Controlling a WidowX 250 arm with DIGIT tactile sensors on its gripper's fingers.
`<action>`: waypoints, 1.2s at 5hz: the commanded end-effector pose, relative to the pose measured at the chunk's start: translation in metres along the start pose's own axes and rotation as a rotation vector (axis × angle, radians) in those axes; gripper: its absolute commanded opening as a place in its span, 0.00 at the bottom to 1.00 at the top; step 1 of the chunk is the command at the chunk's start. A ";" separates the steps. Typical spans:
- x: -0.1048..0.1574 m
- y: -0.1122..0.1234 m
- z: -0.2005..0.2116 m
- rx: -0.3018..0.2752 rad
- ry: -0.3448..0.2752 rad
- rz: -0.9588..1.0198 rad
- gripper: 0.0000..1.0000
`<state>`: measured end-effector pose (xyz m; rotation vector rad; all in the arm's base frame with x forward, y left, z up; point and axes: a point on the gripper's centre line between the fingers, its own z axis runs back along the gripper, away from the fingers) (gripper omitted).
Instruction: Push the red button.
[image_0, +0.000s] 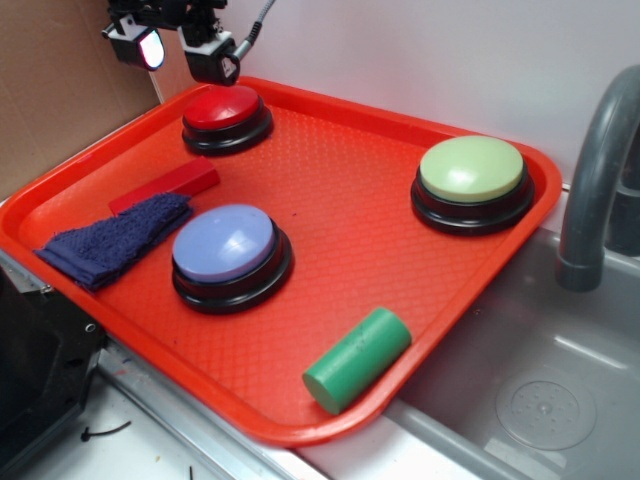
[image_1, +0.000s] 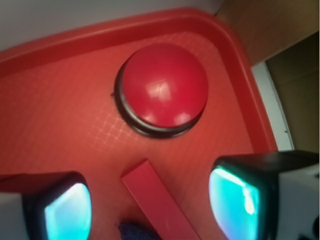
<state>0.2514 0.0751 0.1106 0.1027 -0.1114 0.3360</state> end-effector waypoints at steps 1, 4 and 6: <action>0.029 0.020 0.008 0.036 -0.153 0.126 1.00; 0.054 0.033 -0.047 0.052 -0.116 0.259 1.00; 0.036 0.030 -0.060 0.079 -0.066 0.230 1.00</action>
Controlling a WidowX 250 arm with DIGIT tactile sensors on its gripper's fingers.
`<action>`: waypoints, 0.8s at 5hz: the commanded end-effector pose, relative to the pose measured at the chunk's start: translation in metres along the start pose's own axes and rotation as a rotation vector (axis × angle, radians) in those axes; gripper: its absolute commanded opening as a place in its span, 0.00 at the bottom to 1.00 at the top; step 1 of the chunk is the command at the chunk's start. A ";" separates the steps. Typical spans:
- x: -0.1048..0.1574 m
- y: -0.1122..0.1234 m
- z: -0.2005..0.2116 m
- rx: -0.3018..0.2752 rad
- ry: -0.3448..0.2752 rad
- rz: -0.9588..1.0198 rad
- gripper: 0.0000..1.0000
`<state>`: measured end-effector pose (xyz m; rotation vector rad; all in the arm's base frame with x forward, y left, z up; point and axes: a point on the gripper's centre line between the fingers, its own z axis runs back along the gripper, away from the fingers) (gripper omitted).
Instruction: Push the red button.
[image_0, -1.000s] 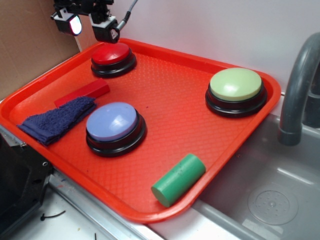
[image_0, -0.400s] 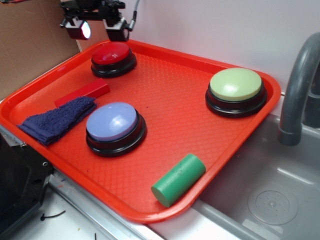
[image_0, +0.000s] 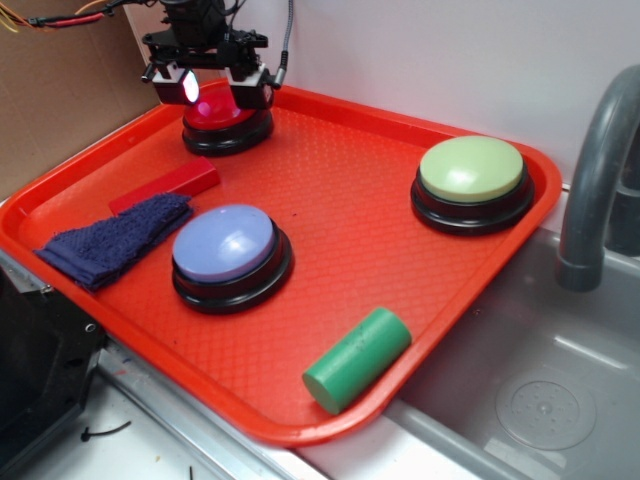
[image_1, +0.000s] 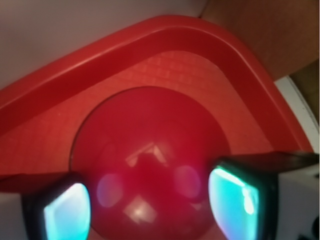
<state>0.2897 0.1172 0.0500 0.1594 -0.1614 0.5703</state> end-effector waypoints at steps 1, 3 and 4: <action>-0.004 0.012 0.040 -0.017 -0.073 -0.008 1.00; -0.002 0.022 0.099 -0.027 -0.134 0.012 1.00; -0.001 0.022 0.103 -0.033 -0.125 -0.013 1.00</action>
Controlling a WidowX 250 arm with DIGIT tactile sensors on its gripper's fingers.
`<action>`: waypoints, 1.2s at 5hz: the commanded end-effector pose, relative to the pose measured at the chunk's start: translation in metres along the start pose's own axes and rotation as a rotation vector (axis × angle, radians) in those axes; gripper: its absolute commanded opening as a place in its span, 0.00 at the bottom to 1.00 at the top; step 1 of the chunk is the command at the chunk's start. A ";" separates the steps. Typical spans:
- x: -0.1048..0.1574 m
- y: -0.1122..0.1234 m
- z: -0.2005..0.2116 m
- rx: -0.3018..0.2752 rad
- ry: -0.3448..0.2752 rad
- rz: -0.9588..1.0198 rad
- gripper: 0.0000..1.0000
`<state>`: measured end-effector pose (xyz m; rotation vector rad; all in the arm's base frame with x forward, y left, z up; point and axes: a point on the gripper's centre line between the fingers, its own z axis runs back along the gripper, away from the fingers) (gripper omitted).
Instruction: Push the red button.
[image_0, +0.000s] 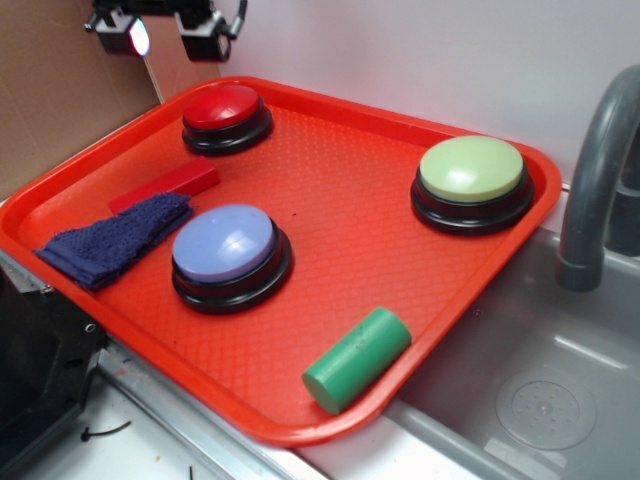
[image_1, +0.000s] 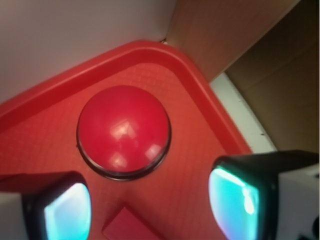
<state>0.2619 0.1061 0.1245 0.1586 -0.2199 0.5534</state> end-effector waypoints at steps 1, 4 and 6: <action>0.010 0.009 0.032 -0.004 -0.070 -0.006 1.00; 0.007 0.012 0.044 -0.001 -0.056 0.014 1.00; 0.003 0.010 0.046 -0.002 -0.055 -0.002 1.00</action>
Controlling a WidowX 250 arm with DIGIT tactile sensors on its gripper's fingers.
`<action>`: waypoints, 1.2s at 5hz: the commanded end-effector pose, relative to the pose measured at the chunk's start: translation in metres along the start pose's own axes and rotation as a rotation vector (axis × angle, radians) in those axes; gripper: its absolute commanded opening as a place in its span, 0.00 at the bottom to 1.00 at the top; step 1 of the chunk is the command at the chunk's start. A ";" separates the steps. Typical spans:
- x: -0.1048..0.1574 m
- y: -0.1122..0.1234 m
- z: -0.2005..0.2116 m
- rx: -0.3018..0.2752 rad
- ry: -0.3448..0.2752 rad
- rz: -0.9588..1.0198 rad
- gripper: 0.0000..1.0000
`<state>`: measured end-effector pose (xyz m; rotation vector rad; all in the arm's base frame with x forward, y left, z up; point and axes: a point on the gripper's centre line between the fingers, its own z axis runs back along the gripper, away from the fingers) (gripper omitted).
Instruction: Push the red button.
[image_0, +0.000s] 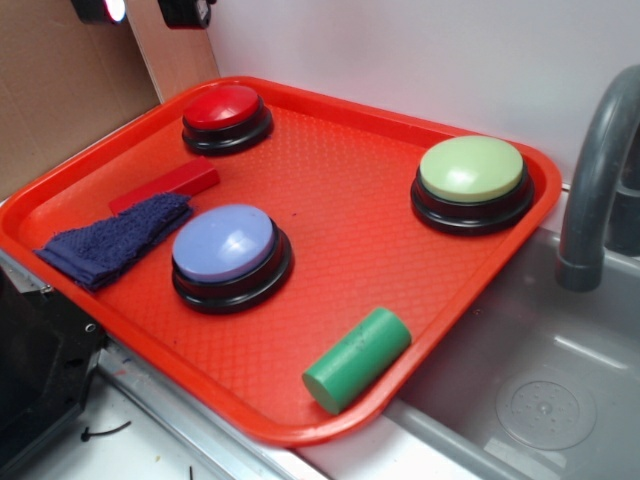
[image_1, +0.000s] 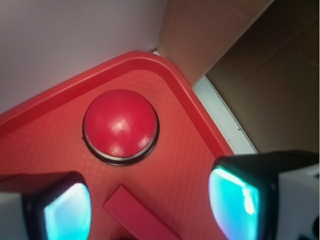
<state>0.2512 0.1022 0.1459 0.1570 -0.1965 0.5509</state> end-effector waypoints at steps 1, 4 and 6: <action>0.006 0.005 0.022 -0.008 -0.071 -0.001 1.00; 0.001 0.006 0.024 -0.006 -0.061 -0.002 1.00; -0.002 0.010 0.019 0.027 -0.032 0.004 1.00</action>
